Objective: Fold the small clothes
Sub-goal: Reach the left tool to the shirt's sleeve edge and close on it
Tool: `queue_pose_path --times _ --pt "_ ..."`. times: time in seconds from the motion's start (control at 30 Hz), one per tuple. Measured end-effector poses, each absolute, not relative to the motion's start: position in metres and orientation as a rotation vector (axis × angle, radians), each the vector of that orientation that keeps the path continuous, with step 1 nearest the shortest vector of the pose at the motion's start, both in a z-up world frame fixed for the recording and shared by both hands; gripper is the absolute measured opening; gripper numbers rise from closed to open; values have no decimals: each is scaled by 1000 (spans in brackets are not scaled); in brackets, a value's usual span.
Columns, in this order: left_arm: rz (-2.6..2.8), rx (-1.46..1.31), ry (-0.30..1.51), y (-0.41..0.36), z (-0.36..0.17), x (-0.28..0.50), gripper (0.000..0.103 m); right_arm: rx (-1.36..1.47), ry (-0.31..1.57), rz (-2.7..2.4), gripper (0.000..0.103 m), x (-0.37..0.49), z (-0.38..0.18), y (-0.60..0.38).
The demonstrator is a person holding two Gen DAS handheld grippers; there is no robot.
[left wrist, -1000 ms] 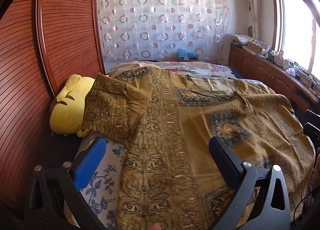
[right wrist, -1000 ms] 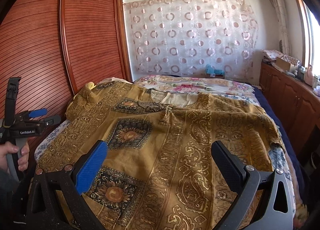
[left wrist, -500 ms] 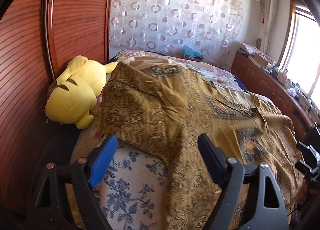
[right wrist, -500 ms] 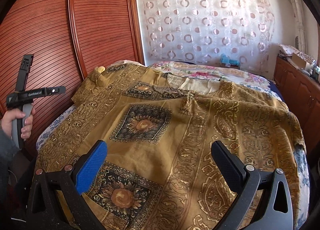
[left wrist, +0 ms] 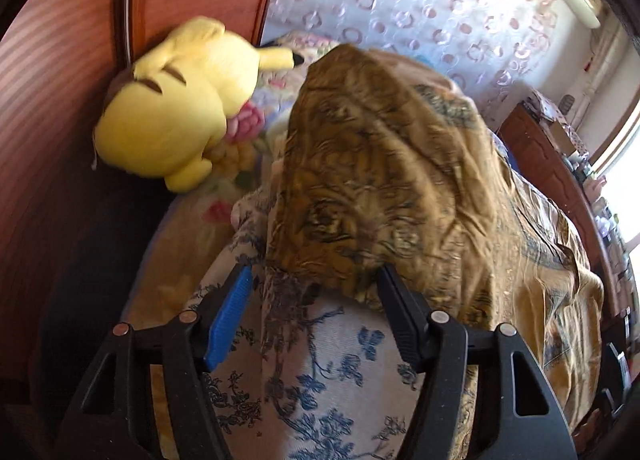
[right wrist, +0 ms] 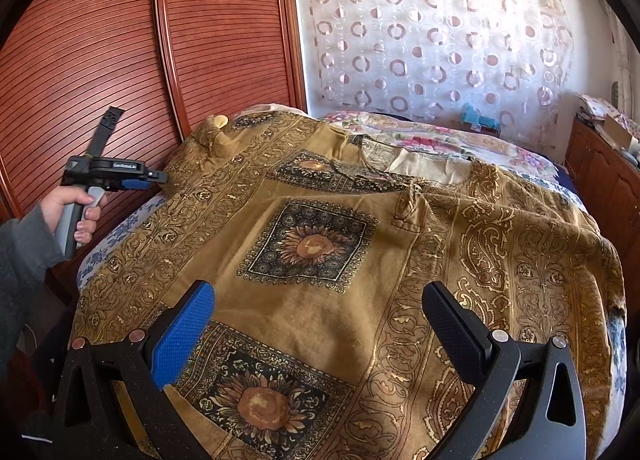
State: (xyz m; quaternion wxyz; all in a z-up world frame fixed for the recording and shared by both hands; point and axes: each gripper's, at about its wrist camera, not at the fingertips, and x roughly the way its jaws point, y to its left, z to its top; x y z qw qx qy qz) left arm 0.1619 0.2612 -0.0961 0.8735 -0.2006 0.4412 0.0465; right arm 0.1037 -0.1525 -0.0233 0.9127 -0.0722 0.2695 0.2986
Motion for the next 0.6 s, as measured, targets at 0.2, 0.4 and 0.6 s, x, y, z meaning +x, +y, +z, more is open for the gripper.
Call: queue_pose_path --times 0.2,0.4,0.6 --pt "29 -561 958 276 -108 177 66 -143 560 615 103 102 -25 -153" --pt "-1 -639 915 282 -104 176 66 -154 559 615 103 102 -28 -147" --pt "-5 -570 898 275 -94 175 21 -148 566 612 103 104 -31 -148"
